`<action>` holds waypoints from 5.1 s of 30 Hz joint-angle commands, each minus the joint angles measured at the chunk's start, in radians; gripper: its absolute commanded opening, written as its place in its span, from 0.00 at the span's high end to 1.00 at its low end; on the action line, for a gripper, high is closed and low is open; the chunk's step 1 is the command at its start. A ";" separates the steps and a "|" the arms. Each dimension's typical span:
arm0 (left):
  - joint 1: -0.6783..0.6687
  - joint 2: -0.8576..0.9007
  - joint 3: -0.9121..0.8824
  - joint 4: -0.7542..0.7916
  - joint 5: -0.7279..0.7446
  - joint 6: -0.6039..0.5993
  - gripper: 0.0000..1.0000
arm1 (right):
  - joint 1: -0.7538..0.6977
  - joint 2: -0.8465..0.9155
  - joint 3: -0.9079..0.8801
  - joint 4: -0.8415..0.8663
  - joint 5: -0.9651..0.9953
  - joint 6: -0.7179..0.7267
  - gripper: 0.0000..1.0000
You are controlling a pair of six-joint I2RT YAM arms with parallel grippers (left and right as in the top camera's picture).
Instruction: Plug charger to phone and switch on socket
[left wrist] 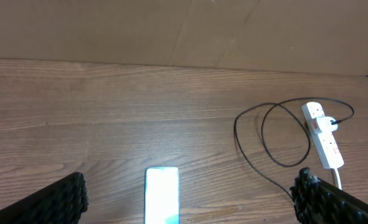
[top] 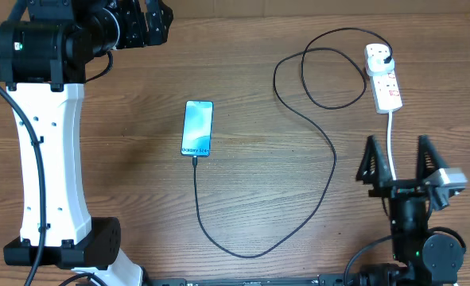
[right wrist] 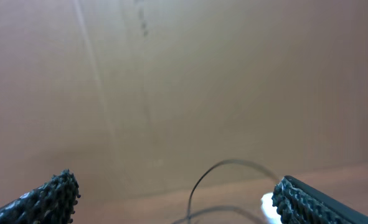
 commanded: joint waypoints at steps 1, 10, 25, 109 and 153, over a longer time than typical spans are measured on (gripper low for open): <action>0.005 0.011 -0.004 0.004 -0.005 -0.014 0.00 | -0.073 0.082 0.000 0.074 0.018 -0.008 0.00; 0.005 0.011 -0.004 0.004 -0.005 -0.014 0.00 | -0.175 0.288 0.000 0.224 0.018 -0.008 0.00; 0.005 0.011 -0.004 0.004 -0.005 -0.014 0.00 | -0.215 0.376 0.000 0.126 0.058 -0.009 0.00; 0.005 0.011 -0.004 0.004 -0.005 -0.014 0.00 | -0.460 1.786 1.106 -0.372 -0.361 0.074 0.06; 0.005 0.011 -0.004 0.004 -0.005 -0.014 0.00 | -0.410 2.020 1.290 -0.423 -0.186 -0.027 0.11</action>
